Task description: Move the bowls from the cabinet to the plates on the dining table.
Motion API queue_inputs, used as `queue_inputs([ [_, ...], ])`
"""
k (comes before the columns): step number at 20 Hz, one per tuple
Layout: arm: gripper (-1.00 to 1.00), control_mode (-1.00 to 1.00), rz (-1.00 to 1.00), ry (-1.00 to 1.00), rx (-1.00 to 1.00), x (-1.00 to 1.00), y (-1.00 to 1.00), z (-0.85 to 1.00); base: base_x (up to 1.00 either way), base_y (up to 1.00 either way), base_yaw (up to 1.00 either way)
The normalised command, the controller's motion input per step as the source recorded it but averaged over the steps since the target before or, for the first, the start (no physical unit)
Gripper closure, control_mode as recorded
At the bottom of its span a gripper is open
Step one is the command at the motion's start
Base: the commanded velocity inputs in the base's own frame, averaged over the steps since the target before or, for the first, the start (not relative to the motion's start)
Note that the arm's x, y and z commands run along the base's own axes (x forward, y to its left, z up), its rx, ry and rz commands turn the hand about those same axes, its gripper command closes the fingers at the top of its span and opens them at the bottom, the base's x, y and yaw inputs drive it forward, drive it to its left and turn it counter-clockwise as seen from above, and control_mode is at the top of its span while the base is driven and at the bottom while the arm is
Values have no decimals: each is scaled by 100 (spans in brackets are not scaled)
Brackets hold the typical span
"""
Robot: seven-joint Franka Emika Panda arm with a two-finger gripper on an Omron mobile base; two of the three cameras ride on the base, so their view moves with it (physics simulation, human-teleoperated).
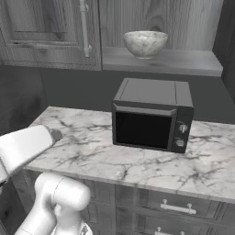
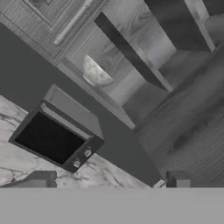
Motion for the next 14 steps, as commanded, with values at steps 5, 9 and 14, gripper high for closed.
queue_inputs([
  [5,-100,-100,2,4,26,63,2,-18,0,0,0],
  [9,-100,-100,0,0,23,37,6,7,0,0,0],
  [14,-100,-100,0,0,28,28,12,37,0,0,0],
])
